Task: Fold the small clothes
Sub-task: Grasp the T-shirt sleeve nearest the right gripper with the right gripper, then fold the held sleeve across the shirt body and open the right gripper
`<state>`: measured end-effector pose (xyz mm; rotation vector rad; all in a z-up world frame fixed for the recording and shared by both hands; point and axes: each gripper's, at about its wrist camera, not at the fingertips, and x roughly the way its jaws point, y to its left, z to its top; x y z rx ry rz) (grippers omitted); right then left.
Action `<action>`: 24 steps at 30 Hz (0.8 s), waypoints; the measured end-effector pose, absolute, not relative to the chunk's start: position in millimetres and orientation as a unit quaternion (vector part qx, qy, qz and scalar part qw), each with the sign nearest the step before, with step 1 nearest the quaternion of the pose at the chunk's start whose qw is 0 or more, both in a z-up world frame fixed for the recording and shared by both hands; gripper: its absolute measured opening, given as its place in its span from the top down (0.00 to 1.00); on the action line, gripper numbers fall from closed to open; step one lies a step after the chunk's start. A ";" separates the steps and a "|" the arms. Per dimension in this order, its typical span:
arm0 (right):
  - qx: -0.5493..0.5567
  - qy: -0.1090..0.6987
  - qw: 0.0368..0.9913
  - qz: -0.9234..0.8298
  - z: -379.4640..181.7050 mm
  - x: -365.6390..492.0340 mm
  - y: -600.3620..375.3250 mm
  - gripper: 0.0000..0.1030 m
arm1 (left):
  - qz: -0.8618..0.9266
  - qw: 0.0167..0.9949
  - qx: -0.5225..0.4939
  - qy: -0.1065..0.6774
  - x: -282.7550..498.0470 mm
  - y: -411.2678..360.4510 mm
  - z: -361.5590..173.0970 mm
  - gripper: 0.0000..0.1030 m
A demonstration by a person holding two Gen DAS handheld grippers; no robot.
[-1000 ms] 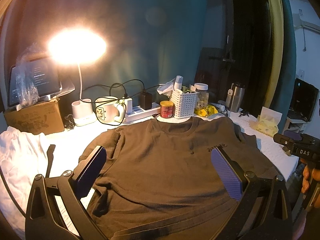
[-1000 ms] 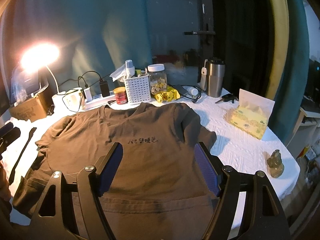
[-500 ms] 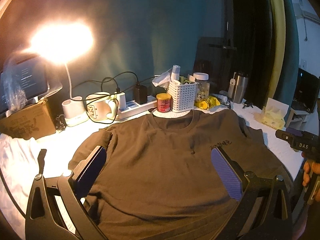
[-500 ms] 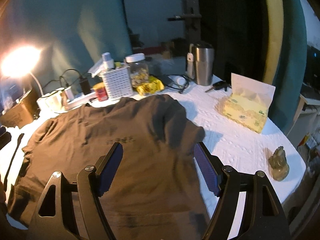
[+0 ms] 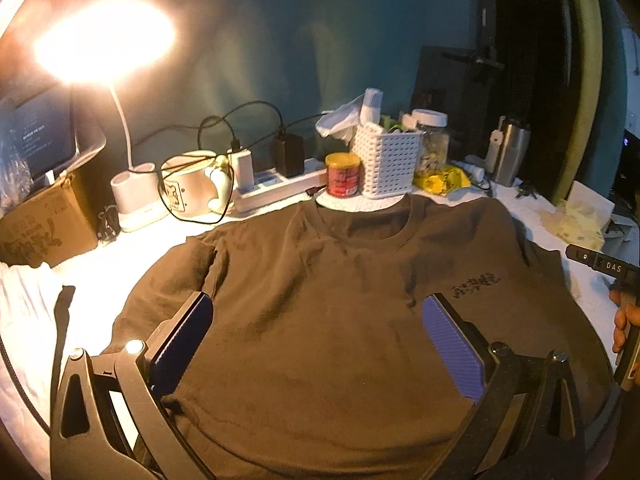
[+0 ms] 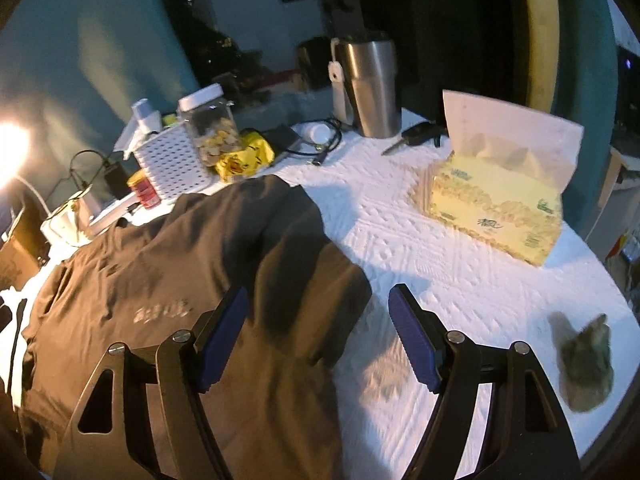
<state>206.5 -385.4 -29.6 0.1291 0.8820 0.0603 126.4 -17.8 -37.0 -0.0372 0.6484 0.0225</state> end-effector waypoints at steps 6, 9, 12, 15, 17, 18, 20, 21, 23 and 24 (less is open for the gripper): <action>0.077 0.451 0.889 0.025 -49.8 229.3 -389.6 0.30 | 0.026 0.942 -0.027 0.334 145.7 -10.1 -48.2 0.00; 0.082 0.468 0.879 0.025 -61.2 238.5 -388.2 0.43 | 0.034 0.938 -0.035 0.343 155.0 -4.6 -54.0 0.00; 0.088 0.474 0.876 0.026 -66.9 243.4 -387.9 0.57 | 0.036 0.935 -0.042 0.350 161.4 0.0 -58.8 0.00; 0.099 0.479 0.872 0.030 -68.5 246.4 -389.0 0.74 | 0.036 0.933 -0.047 0.355 165.6 2.9 -62.7 0.00; 0.106 0.478 0.871 0.036 -69.1 247.5 -388.8 0.91 | 0.037 0.931 -0.050 0.359 167.4 5.3 -64.6 0.00; 0.110 0.473 0.873 0.041 -67.3 246.7 -388.5 0.91 | 0.036 0.931 -0.052 0.360 167.7 6.6 -65.2 0.00; 0.110 0.458 0.881 0.047 -59.1 244.1 -386.3 0.93 | 0.036 0.931 -0.053 0.360 167.8 8.8 -65.1 0.00; 0.109 0.452 0.884 0.048 -55.3 243.0 -385.2 0.93 | 0.036 0.931 -0.053 0.360 167.7 10.0 -64.7 0.00; 0.110 0.434 0.892 0.054 -43.9 239.6 -381.9 0.94 | 0.036 0.931 -0.054 0.359 166.7 11.4 -63.9 0.00; 0.107 0.428 0.896 0.057 -39.2 238.1 -379.4 0.94 | 0.035 0.931 -0.055 0.359 166.1 11.8 -63.5 0.00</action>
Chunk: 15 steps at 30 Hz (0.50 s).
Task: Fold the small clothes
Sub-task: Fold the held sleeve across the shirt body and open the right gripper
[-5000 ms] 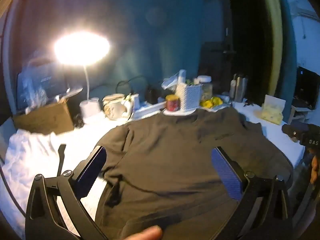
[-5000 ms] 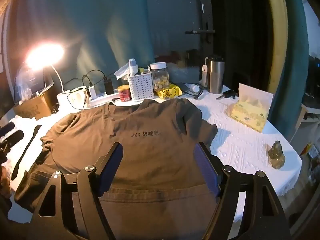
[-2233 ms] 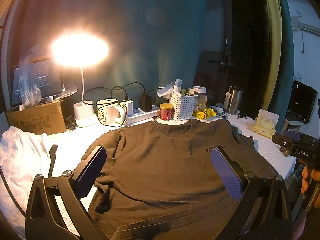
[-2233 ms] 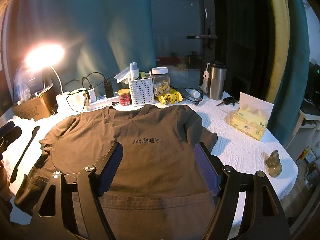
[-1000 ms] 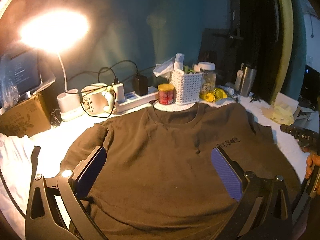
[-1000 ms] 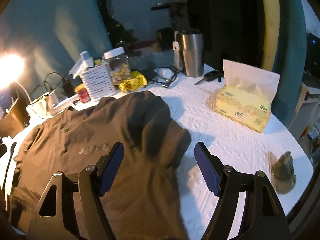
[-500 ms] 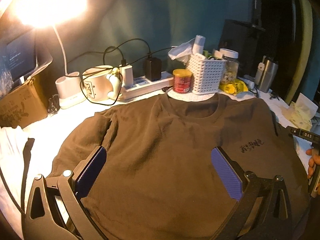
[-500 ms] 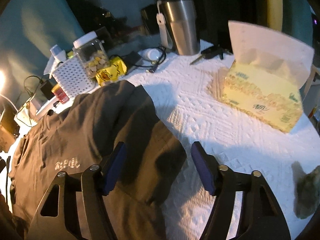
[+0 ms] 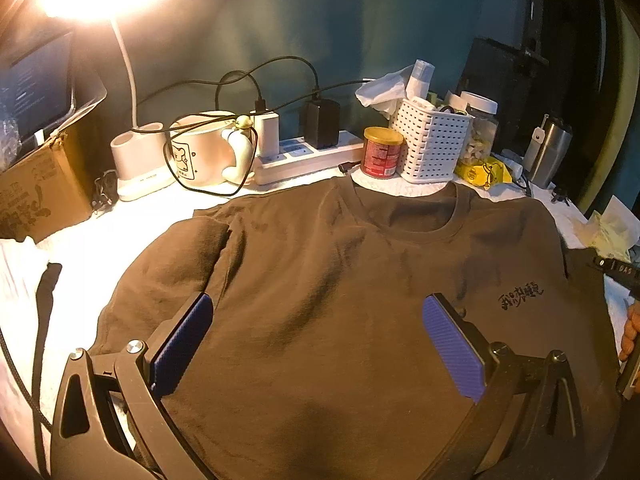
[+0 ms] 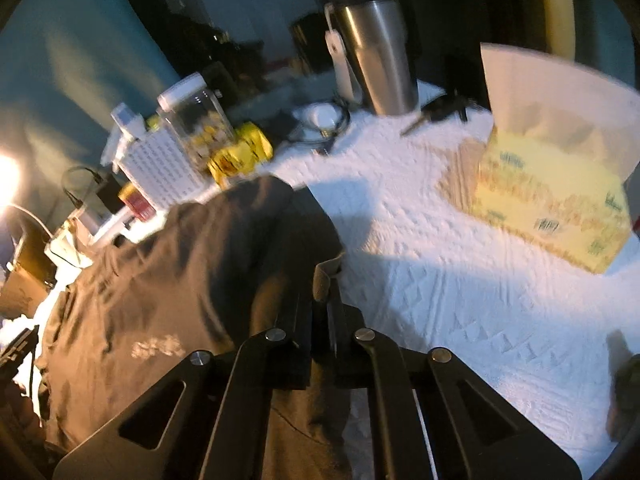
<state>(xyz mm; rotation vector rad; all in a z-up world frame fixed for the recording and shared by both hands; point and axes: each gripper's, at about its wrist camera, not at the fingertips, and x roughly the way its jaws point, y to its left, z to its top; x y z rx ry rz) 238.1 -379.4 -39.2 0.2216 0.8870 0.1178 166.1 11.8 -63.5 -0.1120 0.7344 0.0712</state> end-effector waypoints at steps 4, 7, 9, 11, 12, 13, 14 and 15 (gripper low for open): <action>0.080 0.389 0.914 0.079 -14.9 226.9 -363.5 0.94 | 0.031 0.933 -0.055 0.354 160.1 13.1 -60.9 0.00; 0.053 0.369 0.922 0.101 -2.8 218.1 -345.6 0.94 | 0.029 0.934 -0.056 0.352 154.7 15.6 -59.4 0.00; 0.027 0.360 0.925 0.123 0.9 211.0 -328.7 0.94 | 0.028 0.934 -0.057 0.352 151.1 17.7 -58.4 0.00; -0.002 0.358 0.923 0.142 -0.9 205.1 -311.4 0.94 | 0.029 0.935 -0.057 0.350 146.0 20.0 -56.7 0.00; -0.016 0.358 0.921 0.152 -4.3 202.0 -302.1 0.94 | 0.029 0.935 -0.057 0.349 143.4 21.1 -56.1 0.00; -0.025 0.358 0.919 0.162 -8.3 198.6 -294.0 0.93 | 0.030 0.935 -0.057 0.348 140.4 22.4 -55.7 0.00; -0.037 0.364 0.913 0.178 -15.2 196.2 -284.1 0.93 | 0.031 0.935 -0.057 0.348 138.3 23.2 -55.8 0.00; -0.049 0.370 0.909 0.187 -21.1 192.9 -276.8 0.93 | 0.031 0.935 -0.057 0.349 136.4 24.1 -55.9 0.00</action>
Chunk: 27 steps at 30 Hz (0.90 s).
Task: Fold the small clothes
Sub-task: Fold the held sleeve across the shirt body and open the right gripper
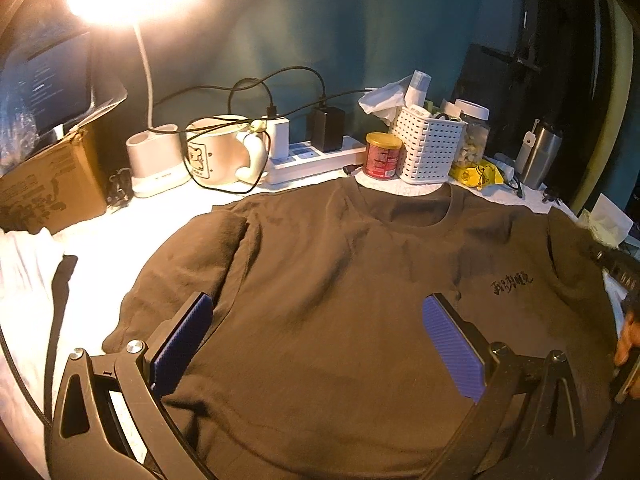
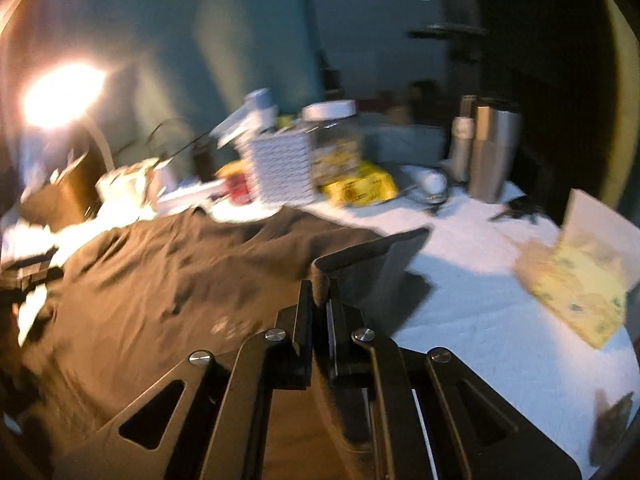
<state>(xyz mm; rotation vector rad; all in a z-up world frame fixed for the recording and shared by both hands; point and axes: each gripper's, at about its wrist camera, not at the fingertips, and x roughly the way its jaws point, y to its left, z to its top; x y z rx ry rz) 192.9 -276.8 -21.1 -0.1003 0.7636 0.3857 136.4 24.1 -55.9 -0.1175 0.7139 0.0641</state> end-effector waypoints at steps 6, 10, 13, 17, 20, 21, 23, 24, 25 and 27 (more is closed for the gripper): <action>-0.113 0.430 0.868 0.222 -56.4 180.7 -236.5 0.93 | 0.032 0.933 -0.051 0.354 124.1 24.3 -56.7 0.00; -0.121 0.436 0.863 0.226 -57.7 172.7 -229.9 0.93 | 0.031 0.931 -0.052 0.360 118.1 26.7 -59.8 0.00; -0.120 0.437 0.860 0.236 -56.2 165.9 -226.8 0.93 | 0.034 0.929 -0.052 0.364 115.9 30.7 -61.0 0.00; -0.128 0.445 0.852 0.243 -58.3 159.5 -221.3 0.93 | 0.038 0.929 -0.054 0.364 112.4 40.6 -60.3 0.00; -0.140 0.466 0.841 0.237 -64.5 159.1 -215.1 0.89 | 0.041 0.929 -0.055 0.364 110.1 46.5 -60.6 0.00; -0.140 0.469 0.838 0.240 -65.1 157.5 -213.4 0.85 | 0.042 0.929 -0.056 0.364 109.4 48.3 -60.9 0.00; -0.129 0.474 0.831 0.261 -63.4 152.7 -208.9 0.59 | 0.041 0.928 -0.059 0.365 107.3 52.5 -61.8 0.00; -0.128 0.475 0.828 0.268 -62.3 149.9 -205.7 0.55 | 0.042 0.928 -0.060 0.366 106.6 54.5 -62.2 0.00; -0.131 0.476 0.826 0.272 -61.4 147.4 -201.7 0.52 | 0.043 0.928 -0.062 0.365 105.8 58.3 -62.6 0.00; -0.138 0.477 0.823 0.276 -58.5 143.5 -194.9 0.52 | 0.046 0.928 -0.063 0.365 105.2 65.1 -62.5 0.00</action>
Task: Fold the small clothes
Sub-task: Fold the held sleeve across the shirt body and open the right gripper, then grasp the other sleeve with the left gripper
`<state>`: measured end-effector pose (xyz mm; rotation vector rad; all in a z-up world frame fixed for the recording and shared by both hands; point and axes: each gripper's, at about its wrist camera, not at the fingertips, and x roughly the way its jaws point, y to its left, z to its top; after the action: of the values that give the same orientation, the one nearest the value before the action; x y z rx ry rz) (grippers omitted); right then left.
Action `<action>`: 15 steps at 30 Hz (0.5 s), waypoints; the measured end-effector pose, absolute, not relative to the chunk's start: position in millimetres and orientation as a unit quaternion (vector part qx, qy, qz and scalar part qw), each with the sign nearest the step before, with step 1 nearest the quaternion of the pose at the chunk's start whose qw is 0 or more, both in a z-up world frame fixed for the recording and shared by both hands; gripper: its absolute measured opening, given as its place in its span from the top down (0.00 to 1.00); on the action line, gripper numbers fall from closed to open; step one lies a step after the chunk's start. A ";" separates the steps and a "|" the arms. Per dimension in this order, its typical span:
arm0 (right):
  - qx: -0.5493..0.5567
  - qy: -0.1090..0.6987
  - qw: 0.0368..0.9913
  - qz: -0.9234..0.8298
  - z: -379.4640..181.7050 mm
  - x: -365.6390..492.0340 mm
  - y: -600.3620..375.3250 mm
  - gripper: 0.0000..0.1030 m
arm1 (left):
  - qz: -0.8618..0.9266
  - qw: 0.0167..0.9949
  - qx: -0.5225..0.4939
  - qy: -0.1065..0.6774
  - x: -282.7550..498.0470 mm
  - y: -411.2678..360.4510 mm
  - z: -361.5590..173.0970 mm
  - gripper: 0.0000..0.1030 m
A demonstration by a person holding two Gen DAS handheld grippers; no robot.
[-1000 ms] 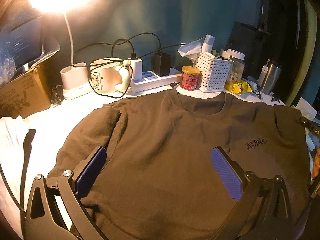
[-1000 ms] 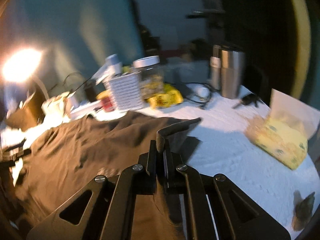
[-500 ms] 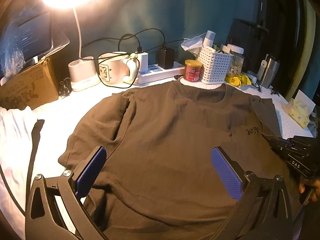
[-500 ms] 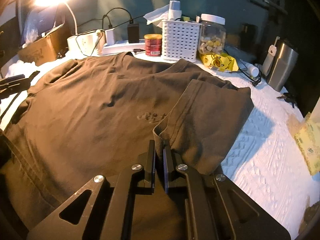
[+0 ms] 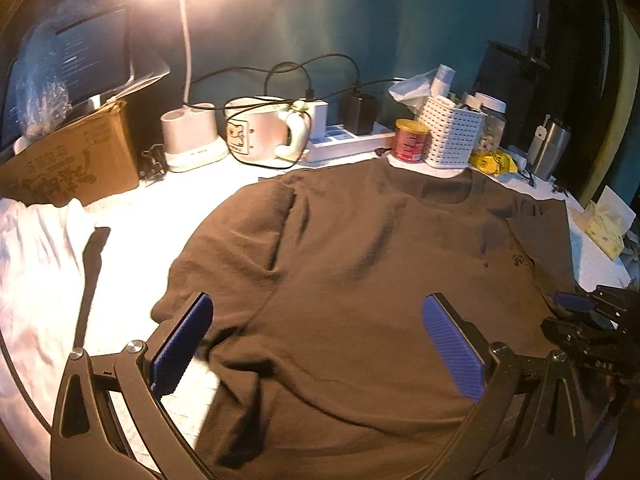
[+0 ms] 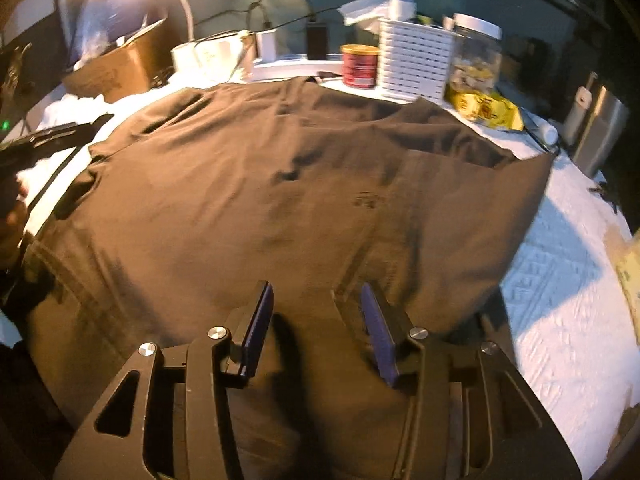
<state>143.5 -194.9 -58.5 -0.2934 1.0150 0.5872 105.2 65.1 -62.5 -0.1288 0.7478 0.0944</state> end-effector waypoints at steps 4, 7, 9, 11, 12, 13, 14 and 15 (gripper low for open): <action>-0.125 0.468 0.831 0.271 -45.4 145.3 -190.1 0.52 | 0.061 0.928 -0.066 0.361 104.5 89.4 -60.9 0.00; -0.128 0.460 0.839 0.262 -37.8 148.6 -185.5 0.52 | 0.073 0.929 -0.063 0.358 105.4 109.1 -59.6 0.00; -0.124 0.460 0.841 0.258 -35.5 151.7 -182.4 0.52 | 0.073 0.929 -0.065 0.357 107.7 122.1 -59.3 0.00; -0.118 0.461 0.842 0.256 -35.0 154.8 -178.8 0.52 | 0.064 0.930 -0.069 0.356 110.6 133.6 -60.3 0.00; -0.115 0.461 0.842 0.255 -35.0 156.5 -176.8 0.52 | 0.060 0.930 -0.071 0.357 113.0 138.3 -61.3 0.00; -0.113 0.462 0.842 0.253 -35.4 157.7 -174.8 0.52 | 0.056 0.929 -0.073 0.359 116.2 144.6 -63.0 0.00; -0.111 0.464 0.842 0.251 -35.9 159.4 -172.1 0.52 | 0.052 0.928 -0.077 0.361 120.2 151.7 -65.2 0.00; -0.110 0.464 0.843 0.249 -36.1 159.5 -170.0 0.52 | 0.047 0.928 -0.080 0.361 123.2 156.6 -67.1 0.00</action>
<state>159.5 -170.0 -36.1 -0.2318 0.9809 0.5259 123.2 156.6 -67.1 -0.1636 0.7403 0.0965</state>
